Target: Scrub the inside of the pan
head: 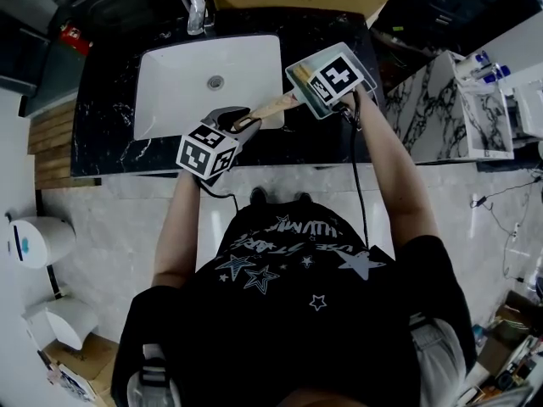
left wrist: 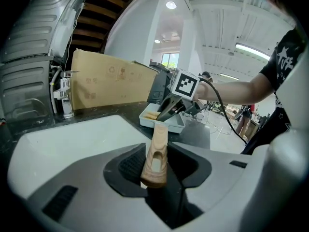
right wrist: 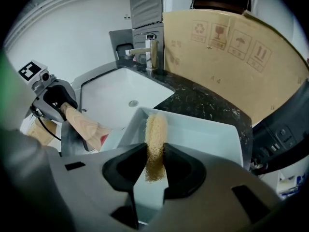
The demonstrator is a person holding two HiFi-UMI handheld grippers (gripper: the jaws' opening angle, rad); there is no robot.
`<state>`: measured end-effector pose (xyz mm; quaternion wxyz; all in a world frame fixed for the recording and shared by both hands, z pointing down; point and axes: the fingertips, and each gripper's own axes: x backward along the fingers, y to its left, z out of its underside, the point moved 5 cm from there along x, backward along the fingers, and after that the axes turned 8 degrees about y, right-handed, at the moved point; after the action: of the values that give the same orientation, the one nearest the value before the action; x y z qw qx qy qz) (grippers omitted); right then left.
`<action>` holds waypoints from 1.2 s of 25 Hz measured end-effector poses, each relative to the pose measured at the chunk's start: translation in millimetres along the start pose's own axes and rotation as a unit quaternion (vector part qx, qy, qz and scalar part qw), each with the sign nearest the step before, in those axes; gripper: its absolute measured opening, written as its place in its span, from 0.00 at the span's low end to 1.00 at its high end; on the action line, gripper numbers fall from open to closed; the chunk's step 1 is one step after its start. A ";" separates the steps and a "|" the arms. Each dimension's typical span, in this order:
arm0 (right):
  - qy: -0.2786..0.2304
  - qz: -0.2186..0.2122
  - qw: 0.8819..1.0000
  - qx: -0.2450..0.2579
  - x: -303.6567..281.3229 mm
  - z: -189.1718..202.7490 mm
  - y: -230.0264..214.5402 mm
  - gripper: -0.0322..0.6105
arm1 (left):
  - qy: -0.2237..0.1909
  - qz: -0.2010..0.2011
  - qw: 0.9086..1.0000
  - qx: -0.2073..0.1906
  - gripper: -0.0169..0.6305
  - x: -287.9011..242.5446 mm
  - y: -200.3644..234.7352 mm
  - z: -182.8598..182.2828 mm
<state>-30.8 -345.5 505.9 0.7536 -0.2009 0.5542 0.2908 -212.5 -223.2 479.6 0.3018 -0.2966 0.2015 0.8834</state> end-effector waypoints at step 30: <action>-0.040 0.039 0.995 -0.083 34.8 35.2 -58.2 0.21 | -0.001 -0.004 1.000 0.002 0.25 1.1 -0.7 1.2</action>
<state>40.5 -359.7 482.4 0.7440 -0.2294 0.5050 0.3725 -213.2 -221.6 479.7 0.3065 -0.2963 0.2019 0.8817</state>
